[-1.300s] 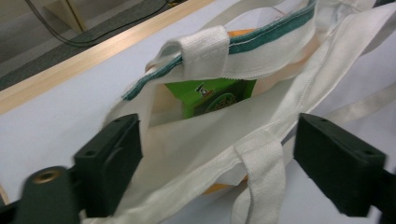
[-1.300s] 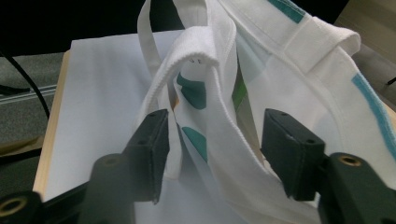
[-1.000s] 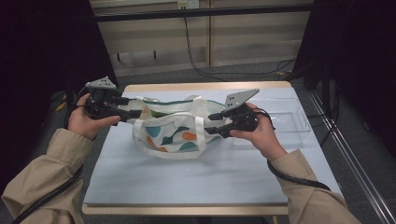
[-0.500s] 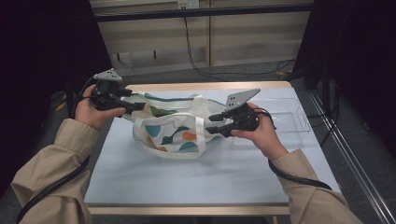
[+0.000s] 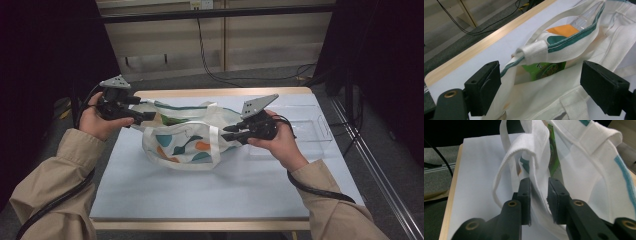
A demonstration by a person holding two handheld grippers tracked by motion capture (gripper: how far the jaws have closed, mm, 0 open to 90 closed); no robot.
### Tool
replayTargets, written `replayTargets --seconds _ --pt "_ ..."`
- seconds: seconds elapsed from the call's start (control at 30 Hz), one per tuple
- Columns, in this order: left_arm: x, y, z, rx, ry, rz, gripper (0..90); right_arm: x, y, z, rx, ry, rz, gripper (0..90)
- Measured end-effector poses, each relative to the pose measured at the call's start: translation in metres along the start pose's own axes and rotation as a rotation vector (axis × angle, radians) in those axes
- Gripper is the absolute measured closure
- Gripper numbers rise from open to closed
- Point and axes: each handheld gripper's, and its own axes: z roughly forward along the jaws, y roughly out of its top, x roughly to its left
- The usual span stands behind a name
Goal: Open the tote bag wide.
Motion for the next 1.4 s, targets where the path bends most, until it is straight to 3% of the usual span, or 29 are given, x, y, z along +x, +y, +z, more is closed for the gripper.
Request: replayTargets --seconds 0.33,0.57,0.87,1.03,1.13,1.17,1.2,1.33,1.37,1.4 --pt "0.003 0.000 -0.005 -0.011 0.021 0.005 14.8 0.000 0.002 0.001 0.005 0.007 -0.006 77.9" --pt "0.000 0.008 0.009 -0.011 -0.017 0.033 14.7 0.000 0.001 0.001 0.006 0.014 -0.011 77.9" --pt "-0.010 0.016 0.030 0.055 -0.077 0.081 18.5 0.000 0.002 0.001 0.008 0.015 -0.018 79.0" --pt "-0.014 0.020 0.036 0.103 -0.079 0.111 28.9 -0.002 0.000 0.001 -0.014 0.017 0.012 80.9" --pt "-0.016 0.021 0.037 0.108 -0.068 0.093 34.8 -0.003 -0.001 0.002 -0.014 0.018 0.017 80.8" --pt "-0.015 0.022 0.036 0.126 -0.061 0.106 38.4 -0.003 -0.001 0.002 -0.014 0.016 0.018 80.4" --pt "-0.014 0.022 0.036 0.130 -0.066 0.101 46.5 -0.002 -0.001 0.002 -0.014 0.010 0.021 76.3" --pt "-0.016 0.024 0.035 0.127 -0.083 0.091 54.0 -0.001 0.001 0.005 -0.011 0.005 0.021 69.0" --pt "-0.016 0.025 0.035 0.113 -0.087 0.088 57.6 0.000 0.004 0.009 -0.009 0.008 0.021 60.4" --pt "-0.016 0.026 0.035 0.109 -0.088 0.091 58.1 0.001 0.005 0.010 -0.010 0.009 0.022 60.2"
